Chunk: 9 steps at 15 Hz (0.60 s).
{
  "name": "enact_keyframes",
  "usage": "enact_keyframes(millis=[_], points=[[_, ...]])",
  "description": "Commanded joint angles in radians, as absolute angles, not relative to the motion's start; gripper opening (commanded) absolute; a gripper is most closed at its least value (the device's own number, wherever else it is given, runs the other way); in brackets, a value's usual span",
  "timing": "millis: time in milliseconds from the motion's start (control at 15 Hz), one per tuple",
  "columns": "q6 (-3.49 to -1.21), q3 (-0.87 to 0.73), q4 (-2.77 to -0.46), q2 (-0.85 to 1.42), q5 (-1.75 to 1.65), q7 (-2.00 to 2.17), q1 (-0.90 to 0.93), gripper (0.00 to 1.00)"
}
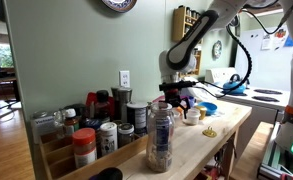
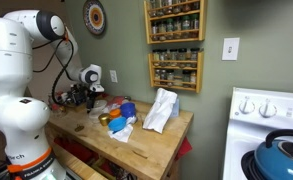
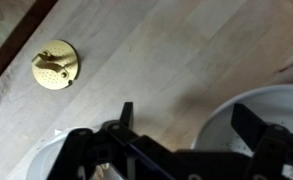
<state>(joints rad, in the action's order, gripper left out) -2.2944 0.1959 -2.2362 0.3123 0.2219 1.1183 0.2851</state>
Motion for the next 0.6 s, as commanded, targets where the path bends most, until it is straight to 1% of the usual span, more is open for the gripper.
enact_keyframes(millis=[0,267,533], points=[[-2.191,0.198,-2.232,0.308,0.226,1.136,0.3,1.0],[-2.078,0.21,-2.238,0.302,0.23,1.129,0.309,1.0],[-2.013,0.228,-2.248,0.297,0.241,1.11,0.322,1.0]])
